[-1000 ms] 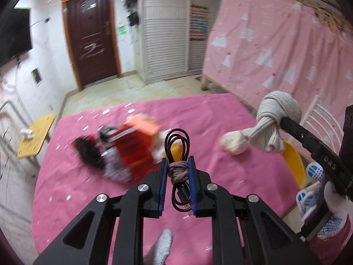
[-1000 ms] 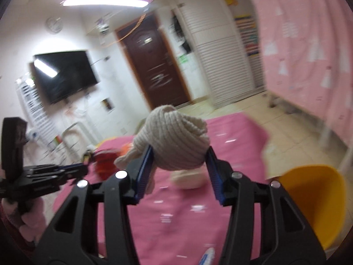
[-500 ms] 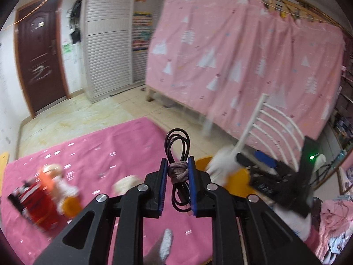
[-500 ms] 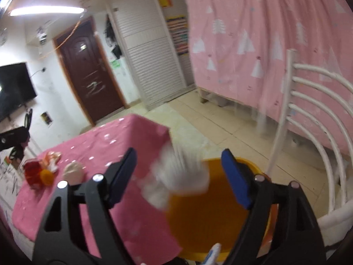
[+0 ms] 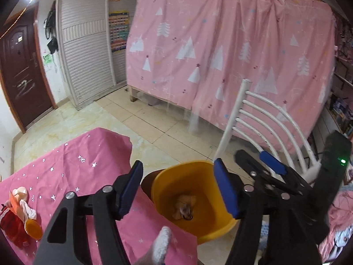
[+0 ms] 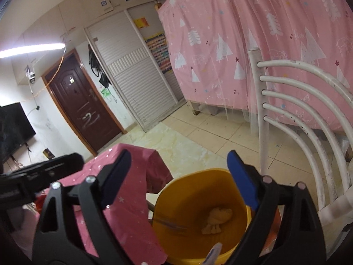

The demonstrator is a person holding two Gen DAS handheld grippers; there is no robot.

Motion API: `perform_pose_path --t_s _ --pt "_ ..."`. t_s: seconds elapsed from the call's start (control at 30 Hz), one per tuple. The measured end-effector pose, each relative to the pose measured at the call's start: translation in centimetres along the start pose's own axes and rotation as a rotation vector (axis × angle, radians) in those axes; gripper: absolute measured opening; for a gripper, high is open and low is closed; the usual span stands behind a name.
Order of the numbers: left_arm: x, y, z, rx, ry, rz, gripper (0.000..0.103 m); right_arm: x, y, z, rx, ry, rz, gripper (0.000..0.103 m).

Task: Collect trash
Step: 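Carry the scarf and cable to the yellow bin and release both, then grasp the white paper ball with the right tool while the left tool grasps black fabric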

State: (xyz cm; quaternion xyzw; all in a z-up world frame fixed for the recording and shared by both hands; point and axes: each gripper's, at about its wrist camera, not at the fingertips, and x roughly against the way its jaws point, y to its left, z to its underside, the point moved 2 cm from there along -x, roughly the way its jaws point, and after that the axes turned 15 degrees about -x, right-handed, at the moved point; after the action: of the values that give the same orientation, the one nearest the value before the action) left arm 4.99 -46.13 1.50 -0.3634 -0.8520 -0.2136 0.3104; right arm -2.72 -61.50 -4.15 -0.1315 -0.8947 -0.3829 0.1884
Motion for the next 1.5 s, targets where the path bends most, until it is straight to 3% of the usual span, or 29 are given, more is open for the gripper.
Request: perform_pose_path --t_s 0.17,0.47,1.07,1.17,1.5 --pt "-0.2 0.8 0.5 0.028 0.024 0.006 0.060 -0.3 -0.4 0.0 -0.017 0.012 -0.009 0.087" --pt "4.4 3.6 2.2 0.093 -0.019 0.003 0.066 -0.9 2.6 1.9 0.044 0.069 -0.065 0.088" --pt "13.4 17.5 9.8 0.316 -0.073 -0.180 0.073 -3.8 14.2 10.4 0.275 0.248 -0.155 0.089" --pt "14.4 20.3 11.4 0.362 -0.071 -0.215 0.078 -4.2 16.3 11.5 0.318 0.265 -0.163 0.094" --pt "17.4 28.7 16.9 0.505 -0.036 -0.362 0.082 -6.3 19.7 14.4 0.398 0.334 -0.138 0.095"
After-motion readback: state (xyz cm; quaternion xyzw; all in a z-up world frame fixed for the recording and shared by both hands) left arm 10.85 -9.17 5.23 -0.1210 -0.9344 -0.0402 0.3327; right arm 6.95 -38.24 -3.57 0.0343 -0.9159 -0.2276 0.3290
